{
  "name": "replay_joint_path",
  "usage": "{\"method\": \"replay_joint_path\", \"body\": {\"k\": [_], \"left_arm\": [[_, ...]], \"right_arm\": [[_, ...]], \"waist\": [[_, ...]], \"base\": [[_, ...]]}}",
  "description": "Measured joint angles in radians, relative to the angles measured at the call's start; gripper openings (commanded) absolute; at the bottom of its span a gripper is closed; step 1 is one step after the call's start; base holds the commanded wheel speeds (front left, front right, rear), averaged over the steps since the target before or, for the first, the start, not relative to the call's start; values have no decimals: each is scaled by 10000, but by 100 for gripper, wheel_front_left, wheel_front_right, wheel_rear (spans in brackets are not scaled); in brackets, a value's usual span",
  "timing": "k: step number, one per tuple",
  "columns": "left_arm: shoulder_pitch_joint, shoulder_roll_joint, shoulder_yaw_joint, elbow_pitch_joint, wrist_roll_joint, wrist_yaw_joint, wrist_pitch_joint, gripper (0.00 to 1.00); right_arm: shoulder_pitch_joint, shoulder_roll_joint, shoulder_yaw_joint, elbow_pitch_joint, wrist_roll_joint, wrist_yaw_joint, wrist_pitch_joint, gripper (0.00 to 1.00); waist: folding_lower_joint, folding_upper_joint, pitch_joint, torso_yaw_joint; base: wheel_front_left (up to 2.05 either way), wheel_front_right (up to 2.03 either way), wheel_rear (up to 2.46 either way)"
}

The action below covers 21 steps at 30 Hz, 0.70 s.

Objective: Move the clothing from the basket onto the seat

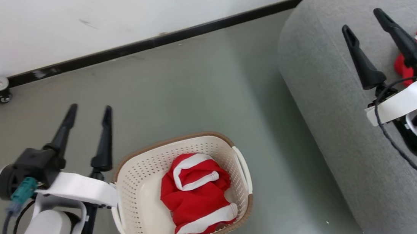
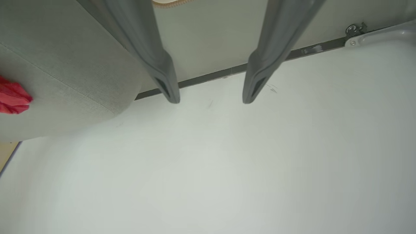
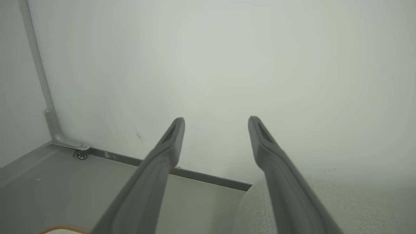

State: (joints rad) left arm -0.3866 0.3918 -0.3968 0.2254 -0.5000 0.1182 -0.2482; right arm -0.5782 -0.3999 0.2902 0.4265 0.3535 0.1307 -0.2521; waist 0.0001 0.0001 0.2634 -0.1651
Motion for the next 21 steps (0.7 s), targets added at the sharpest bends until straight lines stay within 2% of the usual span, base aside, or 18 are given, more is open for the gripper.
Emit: {"method": "replay_joint_path", "body": {"k": [10,21], "left_arm": [[676,-380,897,125,-61,502,0,100],[1322,-736,1360,130,263,867,-2,100]], "right_arm": [[679,761,-556,23,-224,0,0,100],[1873,1565,-1396,6,-706,0,0,100]], "waist": [[0,0,-379,587],[0,0,-934,955]], "base": [[0,0,0],[0,0,0]]}}
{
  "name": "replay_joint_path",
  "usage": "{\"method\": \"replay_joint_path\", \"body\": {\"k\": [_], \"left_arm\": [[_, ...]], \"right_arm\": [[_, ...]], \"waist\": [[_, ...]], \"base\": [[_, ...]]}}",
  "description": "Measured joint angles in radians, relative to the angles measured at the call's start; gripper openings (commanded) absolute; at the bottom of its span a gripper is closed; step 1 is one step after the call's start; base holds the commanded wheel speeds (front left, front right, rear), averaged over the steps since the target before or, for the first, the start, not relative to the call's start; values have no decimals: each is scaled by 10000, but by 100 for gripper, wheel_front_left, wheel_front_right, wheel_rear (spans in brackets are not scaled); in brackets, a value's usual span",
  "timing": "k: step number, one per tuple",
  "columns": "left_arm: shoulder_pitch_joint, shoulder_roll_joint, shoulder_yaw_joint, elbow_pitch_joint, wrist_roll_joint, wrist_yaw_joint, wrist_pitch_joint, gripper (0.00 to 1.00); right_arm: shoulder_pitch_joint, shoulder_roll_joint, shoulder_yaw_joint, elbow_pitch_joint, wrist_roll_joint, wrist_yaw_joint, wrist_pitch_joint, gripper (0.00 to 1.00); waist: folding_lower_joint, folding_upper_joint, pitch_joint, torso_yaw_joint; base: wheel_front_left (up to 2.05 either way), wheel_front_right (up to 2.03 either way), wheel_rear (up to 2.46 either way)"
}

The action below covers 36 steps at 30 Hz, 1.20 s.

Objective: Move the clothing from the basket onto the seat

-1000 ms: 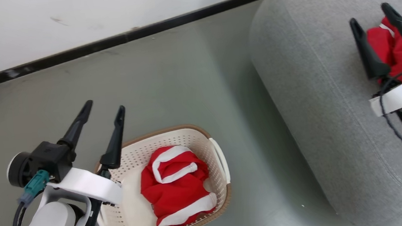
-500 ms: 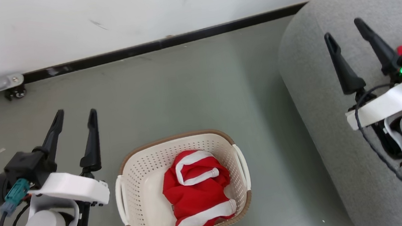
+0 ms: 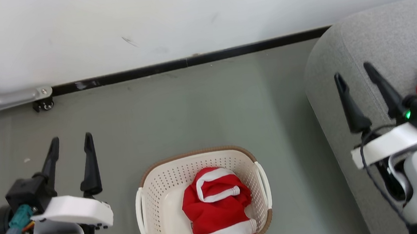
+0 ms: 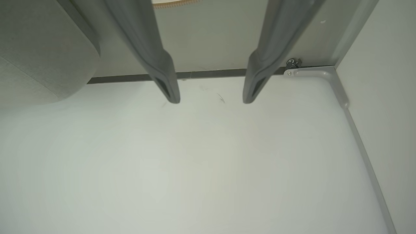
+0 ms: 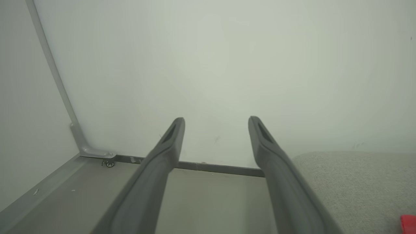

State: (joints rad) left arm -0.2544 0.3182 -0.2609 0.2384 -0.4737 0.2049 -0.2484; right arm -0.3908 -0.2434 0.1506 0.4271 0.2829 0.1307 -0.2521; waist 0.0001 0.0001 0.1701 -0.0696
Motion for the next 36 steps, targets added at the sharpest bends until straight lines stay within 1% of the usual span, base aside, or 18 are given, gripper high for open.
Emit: {"method": "replay_joint_path", "body": {"k": [3,9,14,19,22,30,36], "left_arm": [[347,-167,102,-10,180,163,0,100],[818,-341,222,-13,399,301,0,100],[1163,-376,360,-8,564,418,2,100],[1500,-447,408,-10,665,431,2,100],[1645,-495,408,-13,744,510,2,100],[2117,-619,416,-10,834,516,2,100],[2297,-673,426,-10,997,516,2,100]], "right_arm": [[540,330,-222,-17,-257,0,0,100],[1213,748,-552,-155,-537,0,0,100],[1823,1133,-709,-203,-662,0,0,100],[2418,1446,-855,-178,-825,0,0,100],[2611,1524,-872,-174,-961,0,0,100],[3090,1546,-1058,-54,-1396,0,0,100],[3237,1678,-1141,-31,-1722,0,2,100]], "waist": [[0,0,-240,59],[0,0,-620,84],[0,0,-936,69],[0,0,-1233,42],[0,0,-1342,31],[0,0,-1704,-22],[0,0,-1869,-78]], "base": [[0,0,0],[0,0,0],[0,0,0],[0,0,0],[0,0,0],[0,0,0],[0,0,0]]}}
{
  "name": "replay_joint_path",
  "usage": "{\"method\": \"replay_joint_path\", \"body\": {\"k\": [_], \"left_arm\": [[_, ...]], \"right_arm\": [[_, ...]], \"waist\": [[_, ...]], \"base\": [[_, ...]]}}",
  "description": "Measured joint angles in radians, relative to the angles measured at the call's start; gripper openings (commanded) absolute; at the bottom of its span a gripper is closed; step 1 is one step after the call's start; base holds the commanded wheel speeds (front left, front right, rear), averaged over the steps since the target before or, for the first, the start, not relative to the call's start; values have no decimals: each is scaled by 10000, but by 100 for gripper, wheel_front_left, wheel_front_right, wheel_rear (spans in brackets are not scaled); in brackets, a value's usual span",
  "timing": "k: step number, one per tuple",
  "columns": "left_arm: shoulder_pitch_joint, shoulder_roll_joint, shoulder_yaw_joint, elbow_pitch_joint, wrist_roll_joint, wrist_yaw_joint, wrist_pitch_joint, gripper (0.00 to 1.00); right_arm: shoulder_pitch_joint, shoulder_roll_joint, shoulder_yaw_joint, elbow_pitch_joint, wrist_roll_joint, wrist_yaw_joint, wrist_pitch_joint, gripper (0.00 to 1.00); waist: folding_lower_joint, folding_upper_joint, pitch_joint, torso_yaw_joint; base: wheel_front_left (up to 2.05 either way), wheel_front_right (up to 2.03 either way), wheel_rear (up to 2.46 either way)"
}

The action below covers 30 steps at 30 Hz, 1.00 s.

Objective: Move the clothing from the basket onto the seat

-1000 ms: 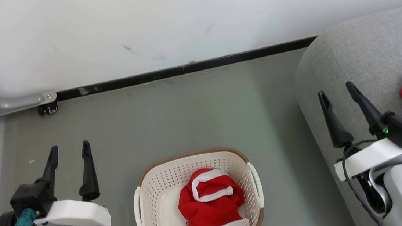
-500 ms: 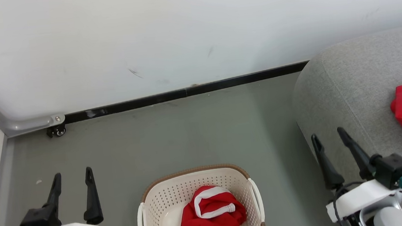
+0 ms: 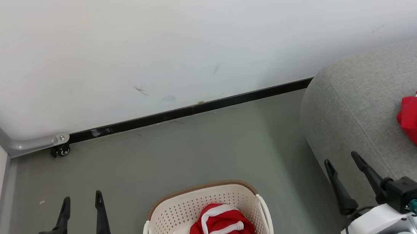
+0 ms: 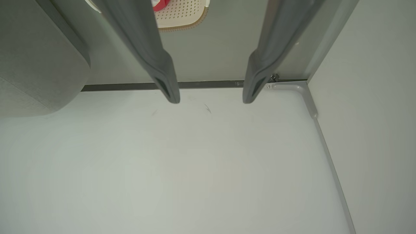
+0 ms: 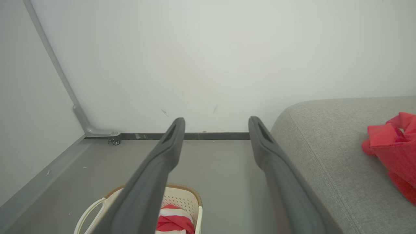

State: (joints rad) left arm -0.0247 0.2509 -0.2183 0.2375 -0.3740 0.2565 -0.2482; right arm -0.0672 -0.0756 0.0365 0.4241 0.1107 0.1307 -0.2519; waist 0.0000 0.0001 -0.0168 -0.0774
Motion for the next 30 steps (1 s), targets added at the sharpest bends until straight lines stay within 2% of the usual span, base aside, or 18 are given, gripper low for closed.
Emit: {"method": "replay_joint_path", "body": {"k": [30], "left_arm": [[45,-117,100,-242,182,-117,0,100]], "right_arm": [[116,234,-372,-401,-500,0,334,100]], "waist": [[0,0,86,-31]], "base": [[0,0,0]]}}
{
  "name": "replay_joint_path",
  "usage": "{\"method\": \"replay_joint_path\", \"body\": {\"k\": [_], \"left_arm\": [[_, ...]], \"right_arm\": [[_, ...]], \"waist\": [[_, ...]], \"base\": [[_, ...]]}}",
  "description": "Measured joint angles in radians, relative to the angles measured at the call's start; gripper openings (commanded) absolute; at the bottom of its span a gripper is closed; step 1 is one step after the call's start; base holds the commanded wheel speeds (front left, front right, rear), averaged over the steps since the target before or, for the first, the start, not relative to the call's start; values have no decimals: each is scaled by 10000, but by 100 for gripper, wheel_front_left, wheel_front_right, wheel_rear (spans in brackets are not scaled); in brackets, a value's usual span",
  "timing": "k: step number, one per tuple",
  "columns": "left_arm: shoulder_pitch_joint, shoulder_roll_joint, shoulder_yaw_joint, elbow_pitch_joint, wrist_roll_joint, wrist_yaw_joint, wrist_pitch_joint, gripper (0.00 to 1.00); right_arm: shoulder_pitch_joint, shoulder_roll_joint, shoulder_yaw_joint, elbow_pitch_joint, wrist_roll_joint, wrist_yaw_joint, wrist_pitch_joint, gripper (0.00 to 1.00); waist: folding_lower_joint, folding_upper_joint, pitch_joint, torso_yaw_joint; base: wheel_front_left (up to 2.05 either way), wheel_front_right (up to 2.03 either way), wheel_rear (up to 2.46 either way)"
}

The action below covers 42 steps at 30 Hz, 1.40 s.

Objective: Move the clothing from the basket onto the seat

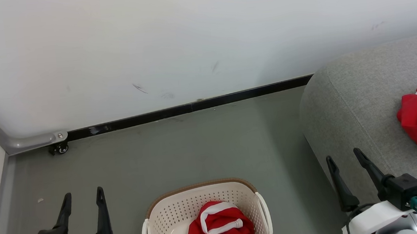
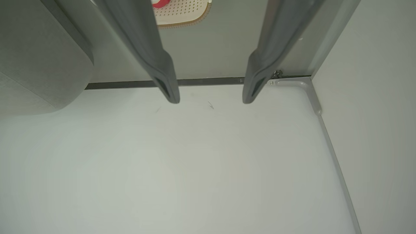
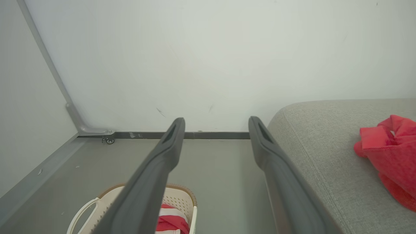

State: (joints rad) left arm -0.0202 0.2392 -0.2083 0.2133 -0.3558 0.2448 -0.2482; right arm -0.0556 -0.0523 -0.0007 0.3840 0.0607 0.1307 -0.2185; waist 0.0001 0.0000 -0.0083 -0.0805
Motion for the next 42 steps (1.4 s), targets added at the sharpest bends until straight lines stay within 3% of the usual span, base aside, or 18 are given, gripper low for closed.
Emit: {"method": "replay_joint_path", "body": {"k": [23,42], "left_arm": [[-629,109,-727,1141,213,-1030,8,100],[-2121,8,-1620,2742,796,-1691,207,100]], "right_arm": [[350,63,-612,-688,-10,0,0,100],[291,94,-759,-1682,-4,0,0,100]], "waist": [[0,1,628,-266],[0,0,2063,-659]], "base": [[0,0,0],[0,0,0]]}}
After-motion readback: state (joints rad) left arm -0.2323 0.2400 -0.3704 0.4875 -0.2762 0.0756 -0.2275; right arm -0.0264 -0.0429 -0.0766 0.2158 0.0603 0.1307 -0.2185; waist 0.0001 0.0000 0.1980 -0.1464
